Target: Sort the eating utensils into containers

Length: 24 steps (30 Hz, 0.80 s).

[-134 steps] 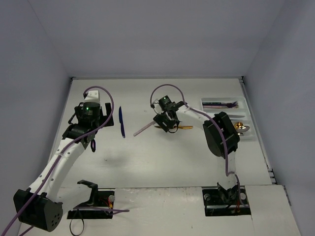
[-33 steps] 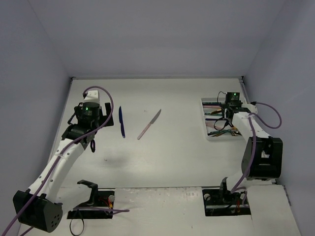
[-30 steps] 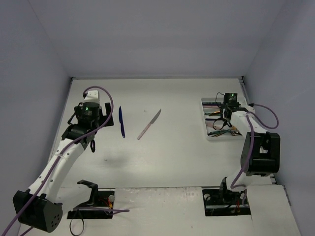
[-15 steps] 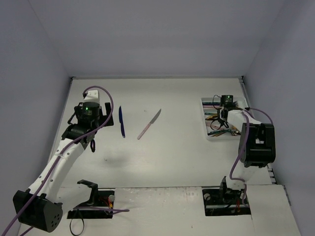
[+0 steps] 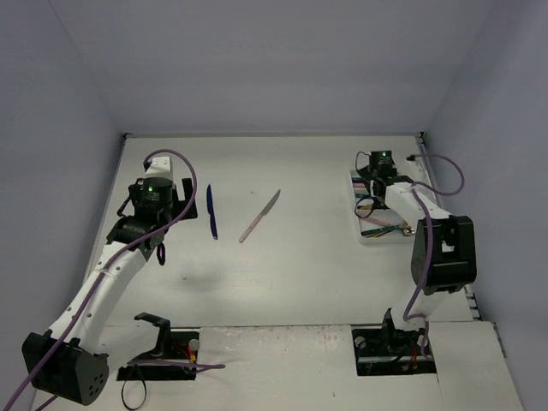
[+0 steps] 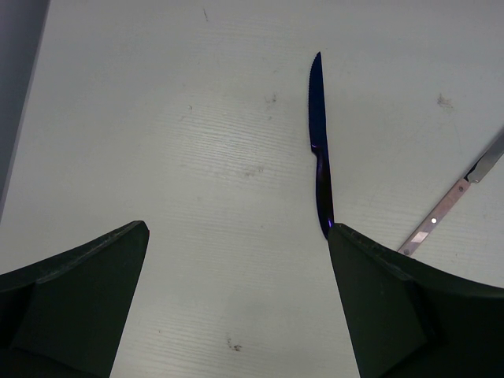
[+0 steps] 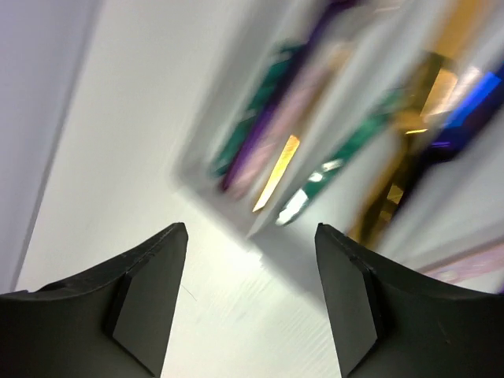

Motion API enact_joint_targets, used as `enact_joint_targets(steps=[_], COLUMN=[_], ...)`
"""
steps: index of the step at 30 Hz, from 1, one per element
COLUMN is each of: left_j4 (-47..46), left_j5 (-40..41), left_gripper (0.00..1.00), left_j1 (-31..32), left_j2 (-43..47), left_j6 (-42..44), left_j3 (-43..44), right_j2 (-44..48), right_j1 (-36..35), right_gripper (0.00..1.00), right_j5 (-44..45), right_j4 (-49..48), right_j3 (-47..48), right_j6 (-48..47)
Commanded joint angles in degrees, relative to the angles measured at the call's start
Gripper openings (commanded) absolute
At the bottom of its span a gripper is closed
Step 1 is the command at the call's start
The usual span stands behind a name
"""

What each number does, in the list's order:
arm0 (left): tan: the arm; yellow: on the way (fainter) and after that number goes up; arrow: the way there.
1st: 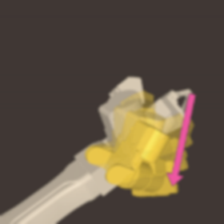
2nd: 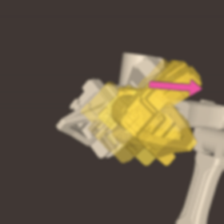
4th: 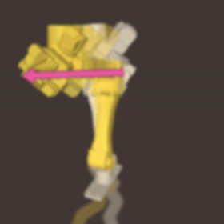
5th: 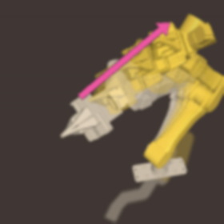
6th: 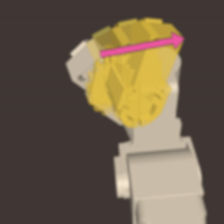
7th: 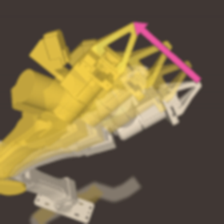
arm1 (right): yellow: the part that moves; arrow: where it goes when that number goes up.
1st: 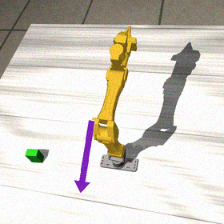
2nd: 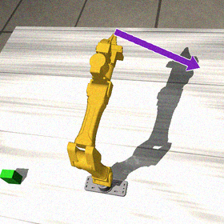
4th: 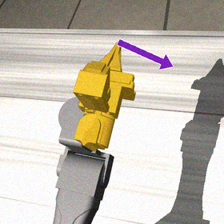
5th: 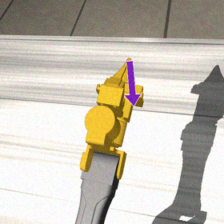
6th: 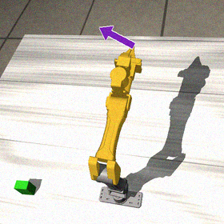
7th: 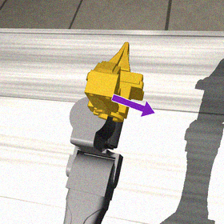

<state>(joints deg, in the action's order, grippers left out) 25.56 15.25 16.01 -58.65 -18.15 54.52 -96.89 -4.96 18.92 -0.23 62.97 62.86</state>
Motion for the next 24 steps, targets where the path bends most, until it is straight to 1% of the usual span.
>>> enact_joint_targets(steps=[1, 4, 6, 8, 12, 13, 15, 17, 20, 24], left_j4=[-1.9, -1.8, -1.9, -1.9, -1.8, -1.8, -1.7, -1.7, -1.7, -1.6], left_j5=[0.4, 0.6, 0.8, 0.8, 1.1, 1.1, 1.3, 1.5, 1.8, 2.0], left_gripper=[0.97, 0.97, 0.97, 0.97, 0.97, 0.97, 0.97, 0.97, 0.97, 0.97], left_j1=[-0.1, -0.1, -0.1, -0.1, 0.0, 0.0, 0.0, 0.0, 0.1, 0.1], left_j2=[1.3, 1.3, 1.3, 1.1, 1.0, 0.9, 0.9, 1.0, 1.1, 1.3], left_j6=[0.1, 0.2, 0.2, 0.2, 0.3, 0.3, 0.4, 0.5, 0.5, 0.6], left_j3=[1.6, 1.6, 1.5, 1.4, 1.5, 1.5, 1.4, 1.5, 1.4, 1.3], right_j2=[3.8, 1.6, -0.5, -3.6, -9.7, -9.8, -13.7, -16.6, -20.3, -24.2], right_j1=[-9.1, -17.4, -22.3, -28.2, -36.3, -36.4, -40.5, -42.7, -45.1, -47.0], right_gripper=[0.68, 0.73, 0.75, 0.75, 0.75, 0.75, 0.75, 0.75, 0.75, 0.74], right_j5=[3.9, 6.0, 7.2, 9.4, 12.5, 12.5, 14.6, 15.9, 17.0, 18.0], right_j4=[-2.1, -2.0, -2.0, -1.9, -1.6, -1.4, -0.7, -0.2, 0.4, 4.0], right_j3=[6.4, 8.4, 9.6, 10.7, 14.0, 14.0, 16.9, 18.3, 20.8, 23.7], right_j6=[-18.7, -24.9, -26.7, -27.4, -26.9, -26.8, -25.8, -25.1, -24.5, -24.5])
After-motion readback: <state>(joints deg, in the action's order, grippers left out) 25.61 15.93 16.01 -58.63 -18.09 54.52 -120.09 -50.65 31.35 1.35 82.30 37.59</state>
